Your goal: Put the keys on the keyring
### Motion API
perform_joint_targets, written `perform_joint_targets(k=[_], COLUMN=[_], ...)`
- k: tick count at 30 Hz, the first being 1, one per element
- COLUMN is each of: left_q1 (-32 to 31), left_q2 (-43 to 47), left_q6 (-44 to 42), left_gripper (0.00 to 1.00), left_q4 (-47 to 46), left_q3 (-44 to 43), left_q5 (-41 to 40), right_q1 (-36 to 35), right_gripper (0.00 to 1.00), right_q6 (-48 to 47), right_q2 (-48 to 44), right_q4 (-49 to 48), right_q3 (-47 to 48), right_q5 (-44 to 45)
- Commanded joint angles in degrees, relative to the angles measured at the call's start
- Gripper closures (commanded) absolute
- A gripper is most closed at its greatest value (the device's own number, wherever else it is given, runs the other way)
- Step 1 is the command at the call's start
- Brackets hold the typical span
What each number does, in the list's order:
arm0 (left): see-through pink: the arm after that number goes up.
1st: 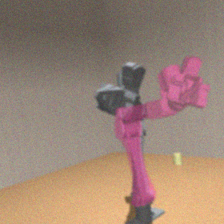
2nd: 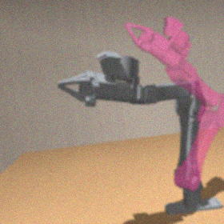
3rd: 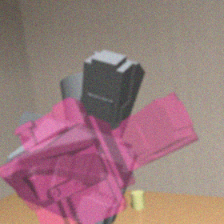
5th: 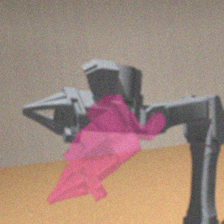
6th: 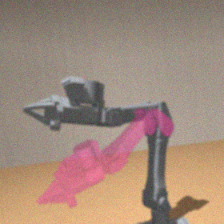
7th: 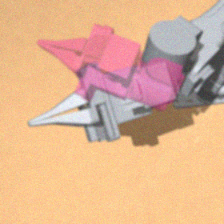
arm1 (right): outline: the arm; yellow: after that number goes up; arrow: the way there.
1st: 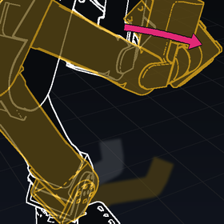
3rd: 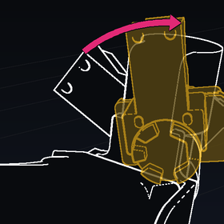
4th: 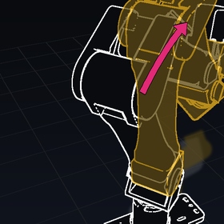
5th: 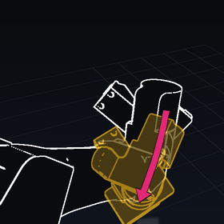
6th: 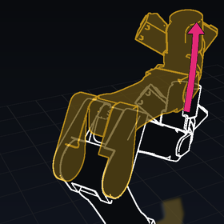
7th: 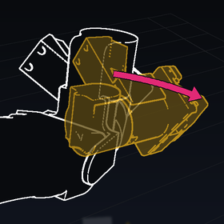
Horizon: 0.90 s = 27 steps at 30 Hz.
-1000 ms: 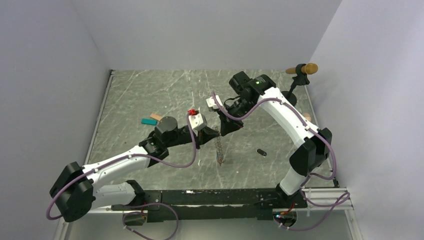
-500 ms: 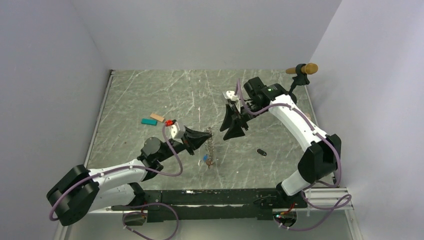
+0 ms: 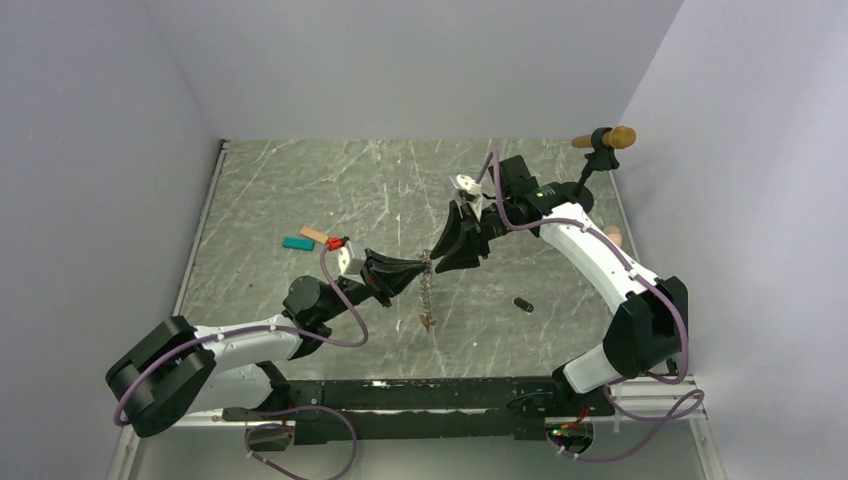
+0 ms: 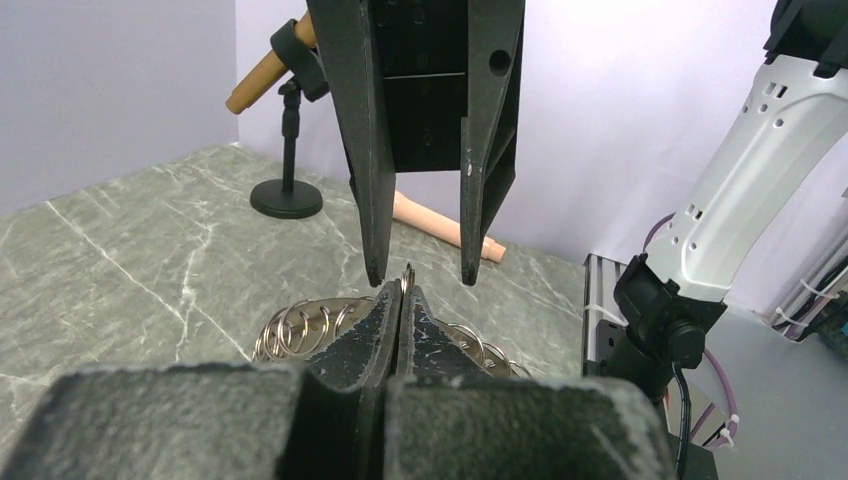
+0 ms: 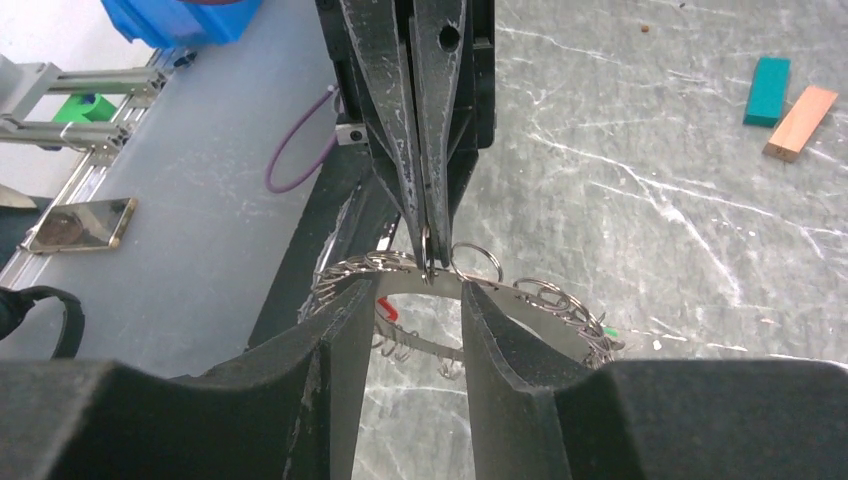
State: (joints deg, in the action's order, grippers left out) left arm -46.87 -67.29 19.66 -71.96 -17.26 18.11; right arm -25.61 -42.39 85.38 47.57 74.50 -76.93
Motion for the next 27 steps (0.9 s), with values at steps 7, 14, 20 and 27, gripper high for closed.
perform_joint_targets(k=[7, 14, 20, 27], left_q1=[-0.69, -0.70, -0.80, -0.78], left_q2=[-1.28, -0.73, -0.80, -0.41], left_q6=[1.71, 1.52, 1.78, 1.64], left_gripper=[1.00, 1.00, 1.00, 1.00], left_q4=[-7.33, -7.48, -8.21, -8.32], left_q3=[-3.00, -2.75, -2.36, -2.26], left_q5=[0.47, -0.18, -0.40, -0.66], right_q1=[-0.85, -0.80, -1.13, -1.25], right_gripper=[0.64, 0.65, 0.79, 0.74], right_q6=[2.39, 2.47, 2.49, 3.37], right_q2=[-1.19, -0.89, -0.50, -0.14], right_q4=[-4.86, -4.92, -4.60, -5.57], right_q3=[-0.38, -0.58, -0.23, -0.67], right_q5=[-3.95, -3.43, -3.42, -2.45])
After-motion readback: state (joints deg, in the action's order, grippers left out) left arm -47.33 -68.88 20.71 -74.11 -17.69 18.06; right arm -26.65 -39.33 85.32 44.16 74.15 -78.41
